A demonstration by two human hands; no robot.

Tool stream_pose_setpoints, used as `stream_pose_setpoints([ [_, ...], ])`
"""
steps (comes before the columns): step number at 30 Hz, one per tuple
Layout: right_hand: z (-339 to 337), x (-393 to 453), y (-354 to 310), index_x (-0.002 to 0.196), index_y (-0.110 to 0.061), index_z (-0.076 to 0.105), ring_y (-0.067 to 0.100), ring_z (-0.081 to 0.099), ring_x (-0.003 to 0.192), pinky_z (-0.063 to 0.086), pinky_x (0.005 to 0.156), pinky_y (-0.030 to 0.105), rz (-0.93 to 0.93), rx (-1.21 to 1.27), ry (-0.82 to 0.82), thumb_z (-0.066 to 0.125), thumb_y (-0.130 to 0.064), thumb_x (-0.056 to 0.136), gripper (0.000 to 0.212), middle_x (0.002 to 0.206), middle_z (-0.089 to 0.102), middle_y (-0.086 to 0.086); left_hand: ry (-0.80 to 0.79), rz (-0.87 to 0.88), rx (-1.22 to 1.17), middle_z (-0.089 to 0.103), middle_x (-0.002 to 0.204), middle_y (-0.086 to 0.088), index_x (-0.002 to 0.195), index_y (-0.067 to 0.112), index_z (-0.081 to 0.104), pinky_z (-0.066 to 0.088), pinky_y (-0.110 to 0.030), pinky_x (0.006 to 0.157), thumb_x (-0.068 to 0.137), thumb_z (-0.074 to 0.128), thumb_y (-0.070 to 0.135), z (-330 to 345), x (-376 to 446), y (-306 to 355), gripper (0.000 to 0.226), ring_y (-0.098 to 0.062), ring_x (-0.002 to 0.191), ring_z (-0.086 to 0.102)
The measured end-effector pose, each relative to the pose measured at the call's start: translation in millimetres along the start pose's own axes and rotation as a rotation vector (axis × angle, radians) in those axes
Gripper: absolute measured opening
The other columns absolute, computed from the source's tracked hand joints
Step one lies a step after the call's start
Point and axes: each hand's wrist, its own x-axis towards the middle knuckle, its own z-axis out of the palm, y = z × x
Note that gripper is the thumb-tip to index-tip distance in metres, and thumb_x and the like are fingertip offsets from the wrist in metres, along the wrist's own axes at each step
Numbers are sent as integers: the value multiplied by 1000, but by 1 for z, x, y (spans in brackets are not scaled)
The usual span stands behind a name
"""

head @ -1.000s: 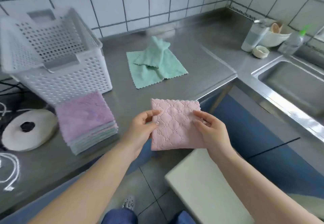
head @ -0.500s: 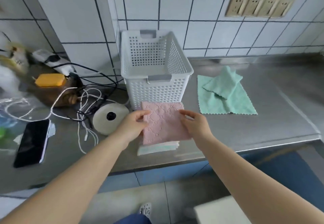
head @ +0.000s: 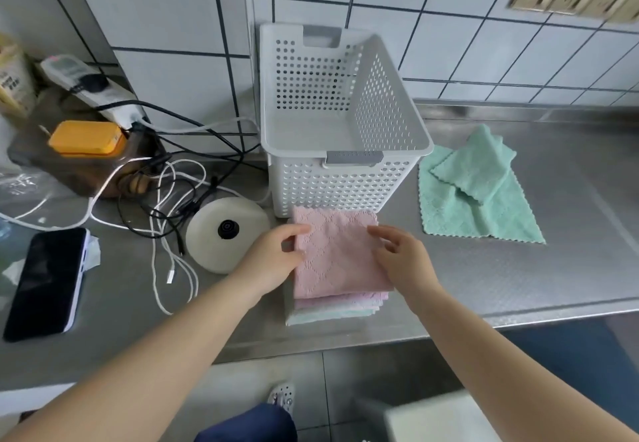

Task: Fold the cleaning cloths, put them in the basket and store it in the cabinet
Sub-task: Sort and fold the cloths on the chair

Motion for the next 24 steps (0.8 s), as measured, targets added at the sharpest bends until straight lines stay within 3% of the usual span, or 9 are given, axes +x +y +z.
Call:
stream_pose_setpoints([
  [7, 8, -1, 6, 119, -24, 64, 8, 50, 102, 43, 89, 25, -5, -130, -37, 45, 0, 85, 46, 137, 45, -6, -11, -23, 58, 56, 128, 11, 121, 32, 57, 41, -25, 100, 88, 58, 6, 2, -7, -9, 42, -11, 117, 53],
  [13, 10, -5, 18, 119, -26, 62, 6, 45, 109, 36, 90, 19, -50, -215, -39, 50, -5, 86, 41, 138, 42, -3, -1, 4, 159, 46, 124, 9, 125, 31, 54, 32, -19, 98, 87, 60, 10, 8, -11, -19, 44, -12, 121, 45],
  [15, 8, -6, 22, 124, -24, 59, 12, 41, 124, 37, 99, 26, -144, -268, 51, 55, -11, 88, 38, 142, 38, -1, 162, 151, 311, 40, 128, 2, 130, 27, 51, 24, -21, 104, 85, 62, 14, 7, -13, -19, 48, -14, 126, 36],
  [17, 11, -6, 19, 130, -18, 55, 22, 35, 134, 32, 107, 37, -360, -442, 117, 56, -13, 89, 41, 147, 37, 4, 266, 395, 472, 41, 138, -2, 131, 19, 52, 25, -29, 109, 85, 61, 13, 9, -8, -13, 47, -18, 132, 34],
  [20, 30, -4, 12, 139, -17, 44, 25, 31, 139, 24, 109, 51, -593, -705, 79, 46, -26, 91, 49, 149, 37, 6, 193, 577, 705, 40, 147, -6, 138, 11, 45, 25, -42, 114, 92, 47, 19, 27, 7, -3, 47, -24, 140, 30],
  [22, 42, -2, 15, 143, -22, 37, 20, 27, 142, 22, 109, 57, -585, -815, 1, 33, -37, 92, 52, 151, 36, 1, 80, 530, 877, 34, 151, -8, 144, 9, 34, 20, -49, 116, 94, 23, 33, 37, 17, -7, 56, -25, 142, 25],
  [24, 46, 1, 24, 147, -30, 23, 15, 11, 146, 11, 113, 57, -496, -866, -93, 16, -47, 91, 59, 156, 23, -3, -9, 416, 1004, 16, 157, -4, 149, 14, 18, 1, -50, 116, 87, 1, 45, 39, 22, -23, 72, -21, 146, 11],
])
